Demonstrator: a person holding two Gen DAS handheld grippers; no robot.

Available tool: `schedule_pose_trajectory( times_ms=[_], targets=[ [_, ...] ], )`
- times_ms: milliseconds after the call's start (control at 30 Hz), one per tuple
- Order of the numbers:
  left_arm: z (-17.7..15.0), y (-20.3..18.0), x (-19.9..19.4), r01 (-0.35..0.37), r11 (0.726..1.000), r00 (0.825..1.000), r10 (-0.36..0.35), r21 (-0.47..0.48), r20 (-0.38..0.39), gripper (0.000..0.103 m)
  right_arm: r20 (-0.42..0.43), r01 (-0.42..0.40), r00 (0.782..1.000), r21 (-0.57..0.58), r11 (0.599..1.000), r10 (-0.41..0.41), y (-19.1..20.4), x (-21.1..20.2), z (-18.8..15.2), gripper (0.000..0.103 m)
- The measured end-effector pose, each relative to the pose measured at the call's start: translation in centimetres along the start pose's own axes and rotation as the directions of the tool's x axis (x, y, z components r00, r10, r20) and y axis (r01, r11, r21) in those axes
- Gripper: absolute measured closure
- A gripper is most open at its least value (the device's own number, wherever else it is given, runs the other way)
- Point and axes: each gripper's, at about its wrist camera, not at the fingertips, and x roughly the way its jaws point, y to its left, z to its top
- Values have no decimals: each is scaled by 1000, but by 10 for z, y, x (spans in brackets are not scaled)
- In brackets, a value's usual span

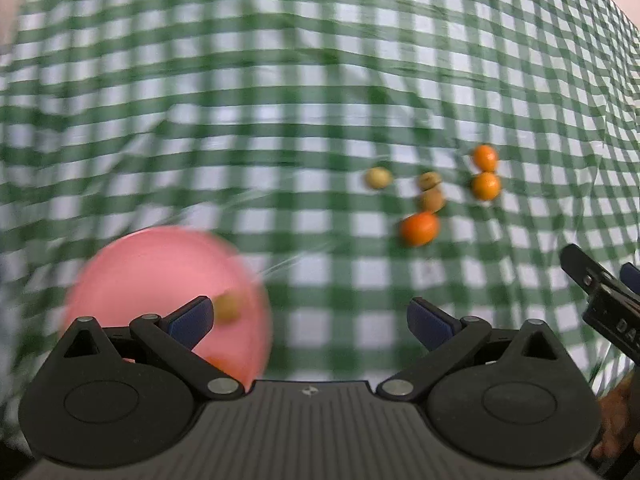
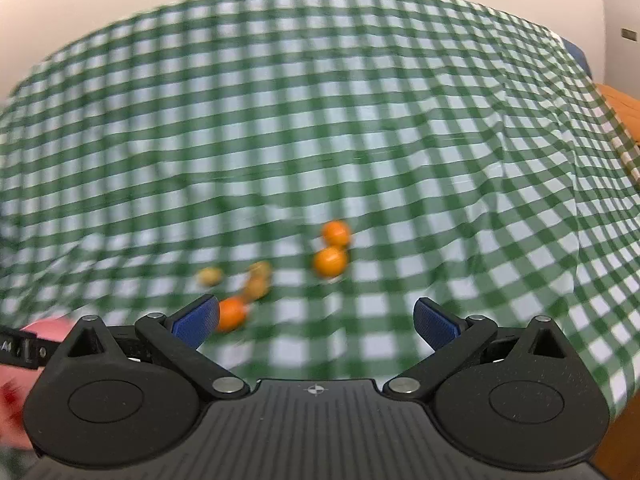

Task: Organize fruits
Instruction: 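Grasp a mandarin with the left tool while the right tool grasps another mandarin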

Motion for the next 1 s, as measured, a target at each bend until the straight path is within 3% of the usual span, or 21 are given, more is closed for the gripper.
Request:
schedule_pose_trajectory(
  times_ms=[67, 167, 300, 433, 533, 600, 733, 767, 800, 833, 867, 1000],
  targets=[
    [13, -21, 33, 33, 999, 999, -33, 16, -20, 0, 3, 9, 1000, -20, 1000, -9, -13, 32, 7, 1],
    [28, -45, 79, 15, 1000, 999, -14, 14, -48, 0, -5, -24, 1000, -79, 997, 24, -21, 85, 15, 1],
    [43, -64, 117, 11, 1000, 998, -10, 13, -66, 0, -65, -119, 992, -152, 981, 111, -22, 153, 15, 1],
    [55, -72, 147, 2, 999, 996, 2, 38, -88, 0, -128, -135, 985, -143, 980, 117, -18, 203, 10, 1],
    [58, -73, 164, -24, 998, 993, 30, 52, -116, 0, -159, -112, 983, -153, 982, 87, -15, 226, 4, 1],
    [57, -77, 165, -40, 995, 995, 48, 86, -87, 0, -122, -108, 989, -170, 980, 88, -13, 225, 0, 1],
    [58, -74, 164, -35, 997, 993, 42, 68, -107, 1, -105, -98, 991, -177, 979, 81, -10, 224, -3, 4],
    [58, -73, 161, -29, 998, 994, 34, 50, -105, 12, -91, -90, 993, -190, 978, 74, -9, 221, -4, 11],
    [58, -70, 154, -12, 999, 996, 15, 34, -89, 23, -79, -94, 994, -206, 974, 79, -7, 218, -4, 42],
    [57, -69, 147, 2, 1000, 997, 0, 28, -77, 53, -88, -115, 991, -213, 970, 98, -3, 213, -7, 62],
    [56, -67, 142, 14, 1000, 997, -13, 17, -82, 63, -88, -106, 992, -211, 972, 89, -1, 212, -7, 63],
    [48, -59, 125, 22, 999, 995, -24, -28, -93, 64, -103, -91, 992, -164, 982, 74, -1, 204, -2, 63]
  ],
)
